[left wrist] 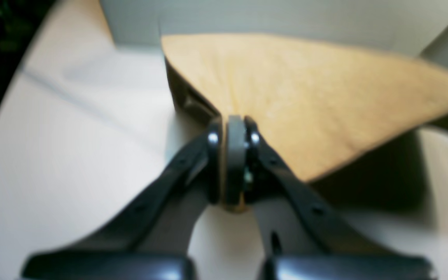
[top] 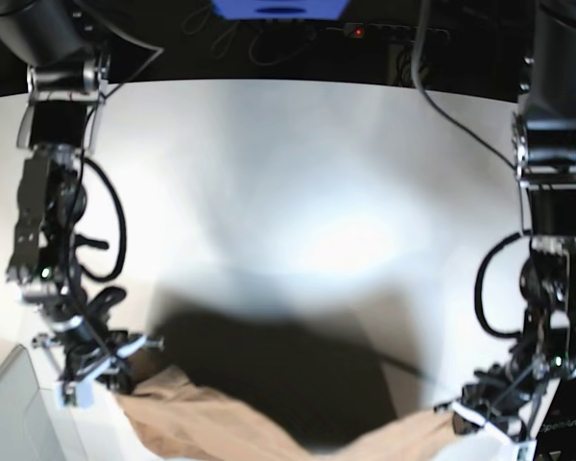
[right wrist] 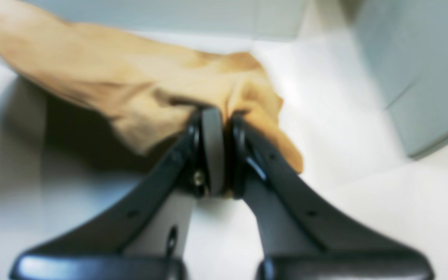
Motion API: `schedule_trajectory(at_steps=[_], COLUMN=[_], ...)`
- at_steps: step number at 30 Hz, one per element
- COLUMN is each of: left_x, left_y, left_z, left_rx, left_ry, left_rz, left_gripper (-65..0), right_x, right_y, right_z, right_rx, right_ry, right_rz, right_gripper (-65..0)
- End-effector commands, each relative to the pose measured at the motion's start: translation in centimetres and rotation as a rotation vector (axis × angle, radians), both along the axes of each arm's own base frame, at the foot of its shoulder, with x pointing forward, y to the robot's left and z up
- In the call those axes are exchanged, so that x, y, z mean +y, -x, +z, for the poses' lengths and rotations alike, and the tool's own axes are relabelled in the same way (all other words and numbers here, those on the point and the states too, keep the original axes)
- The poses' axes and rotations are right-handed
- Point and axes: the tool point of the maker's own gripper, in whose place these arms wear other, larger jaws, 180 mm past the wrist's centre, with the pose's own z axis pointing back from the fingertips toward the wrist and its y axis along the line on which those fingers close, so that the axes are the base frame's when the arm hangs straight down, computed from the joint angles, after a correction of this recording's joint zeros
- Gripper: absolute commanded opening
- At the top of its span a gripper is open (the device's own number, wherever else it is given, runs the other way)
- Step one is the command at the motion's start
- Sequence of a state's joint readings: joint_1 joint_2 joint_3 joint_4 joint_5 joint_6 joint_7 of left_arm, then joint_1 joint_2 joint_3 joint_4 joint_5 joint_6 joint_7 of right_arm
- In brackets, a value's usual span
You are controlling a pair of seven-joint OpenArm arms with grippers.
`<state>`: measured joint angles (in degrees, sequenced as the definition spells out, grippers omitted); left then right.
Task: Layout the t-shirt on the table in an organized manner, then fold the t-shirt properly
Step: 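Lift the shirt with both grippers and shake it flat, then lower the shirt flat onto the table, holding its edge with both grippers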
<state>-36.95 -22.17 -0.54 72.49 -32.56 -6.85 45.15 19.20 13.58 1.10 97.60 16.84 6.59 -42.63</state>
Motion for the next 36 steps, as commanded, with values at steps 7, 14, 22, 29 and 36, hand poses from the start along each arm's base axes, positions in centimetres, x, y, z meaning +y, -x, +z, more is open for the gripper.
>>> schedule_trajectory(at_steps=[7, 14, 22, 29, 36], left_x=[5.9, 9.6, 12.5, 11.8, 12.0], left_y=[9.1, 17.0, 22.0, 23.7, 24.9], left_z=[-8.8, -15.3, -18.2, -19.9, -20.3], left_rx=[0.127, 0.284, 0.374, 0.402, 0.417], left_ry=[0.036, 0.042, 0.040, 0.099, 0.103], left_rz=[0.145, 0.253, 0.343, 0.385, 0.396], left_gripper=[-64.8, -64.8, -64.8, -64.8, -64.8], right_x=[2.1, 3.6, 5.2, 7.2, 10.3], right_y=[7.8, 13.4, 18.8, 22.8, 26.5], right_z=[-7.6, -13.2, -17.3, -18.8, -19.8], right_rx=[0.105, 0.266, 0.411, 0.492, 0.550], right_ry=[-0.048, -0.093, -0.093, -0.100, -0.101], right_rz=[0.020, 0.025, 0.090, 0.161, 0.326], right_gripper=[-65.0, -65.0, -65.0, -65.0, -45.0])
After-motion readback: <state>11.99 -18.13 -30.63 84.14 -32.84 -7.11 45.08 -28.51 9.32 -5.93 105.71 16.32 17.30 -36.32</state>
